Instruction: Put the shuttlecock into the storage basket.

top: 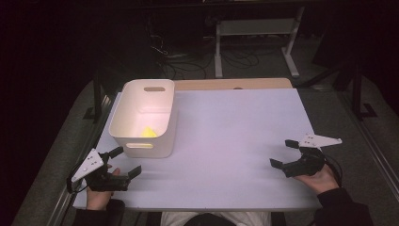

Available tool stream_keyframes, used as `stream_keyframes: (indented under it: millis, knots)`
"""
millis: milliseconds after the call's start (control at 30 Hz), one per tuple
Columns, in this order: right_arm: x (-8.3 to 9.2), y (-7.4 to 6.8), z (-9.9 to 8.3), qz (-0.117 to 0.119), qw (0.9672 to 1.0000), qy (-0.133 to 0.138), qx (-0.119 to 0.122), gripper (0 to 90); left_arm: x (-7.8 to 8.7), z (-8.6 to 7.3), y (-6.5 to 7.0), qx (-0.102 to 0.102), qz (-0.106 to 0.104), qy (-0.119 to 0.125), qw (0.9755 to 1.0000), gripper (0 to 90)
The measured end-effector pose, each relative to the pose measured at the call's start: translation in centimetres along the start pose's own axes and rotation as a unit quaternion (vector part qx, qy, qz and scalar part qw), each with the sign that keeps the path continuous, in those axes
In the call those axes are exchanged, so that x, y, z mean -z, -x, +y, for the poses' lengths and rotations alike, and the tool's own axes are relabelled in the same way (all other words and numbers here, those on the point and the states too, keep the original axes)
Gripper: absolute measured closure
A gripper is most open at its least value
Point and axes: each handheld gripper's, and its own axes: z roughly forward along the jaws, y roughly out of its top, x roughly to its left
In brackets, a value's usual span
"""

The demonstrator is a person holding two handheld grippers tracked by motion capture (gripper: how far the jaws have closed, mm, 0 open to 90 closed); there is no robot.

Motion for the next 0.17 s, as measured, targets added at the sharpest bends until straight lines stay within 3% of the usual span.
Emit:
stream_keyframes:
  millis: [167]
  knots:
    - [0.43, -0.13, -0.44, -0.001, 1.0, 0.004, -0.005, 0.0, -0.01, 0.01, -0.01, 0.0, -0.001, 0.001, 1.0, 0.0]
